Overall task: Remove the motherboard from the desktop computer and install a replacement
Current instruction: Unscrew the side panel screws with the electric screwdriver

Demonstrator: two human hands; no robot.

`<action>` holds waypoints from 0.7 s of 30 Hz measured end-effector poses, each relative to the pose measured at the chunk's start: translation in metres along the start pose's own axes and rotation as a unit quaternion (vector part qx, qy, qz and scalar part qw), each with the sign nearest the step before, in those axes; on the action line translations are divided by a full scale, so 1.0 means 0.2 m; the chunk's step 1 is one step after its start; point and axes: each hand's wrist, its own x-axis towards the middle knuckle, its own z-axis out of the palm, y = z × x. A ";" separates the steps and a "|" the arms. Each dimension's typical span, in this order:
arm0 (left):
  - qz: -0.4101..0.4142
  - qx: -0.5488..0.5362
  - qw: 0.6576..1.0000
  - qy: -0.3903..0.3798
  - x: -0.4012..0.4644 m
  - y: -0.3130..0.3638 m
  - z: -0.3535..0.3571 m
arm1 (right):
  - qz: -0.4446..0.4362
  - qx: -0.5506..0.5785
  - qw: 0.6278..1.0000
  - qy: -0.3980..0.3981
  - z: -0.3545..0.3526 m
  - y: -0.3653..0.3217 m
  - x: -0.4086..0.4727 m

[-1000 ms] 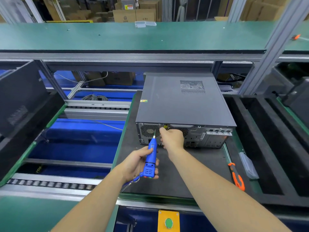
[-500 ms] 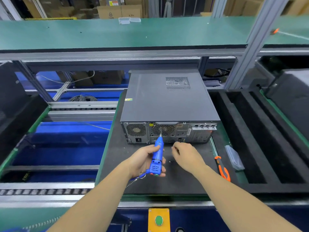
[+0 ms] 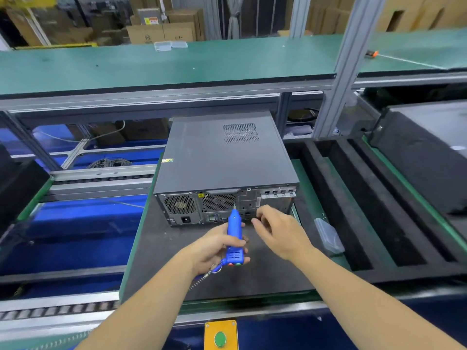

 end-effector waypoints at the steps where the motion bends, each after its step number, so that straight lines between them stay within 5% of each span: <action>1: 0.004 0.018 1.000 0.004 0.00 -0.01 0.02 | -0.001 0.003 1.000 0.016 -0.01 0.01 0.01; 12: 0.076 0.199 0.977 -0.022 -0.08 -0.05 0.07 | -0.051 -0.064 0.990 0.114 -0.14 0.11 0.17; 14: 0.093 0.247 0.963 -0.053 -0.09 -0.04 0.09 | -0.004 -0.072 0.989 0.127 -0.17 0.15 0.22; 17: 0.086 0.440 0.890 -0.079 -0.10 0.01 0.15 | 0.106 -0.067 0.985 0.116 -0.21 0.22 0.26; 21: 0.081 0.506 0.851 -0.114 -0.06 0.04 0.23 | 0.219 0.057 0.968 0.105 -0.25 0.28 0.28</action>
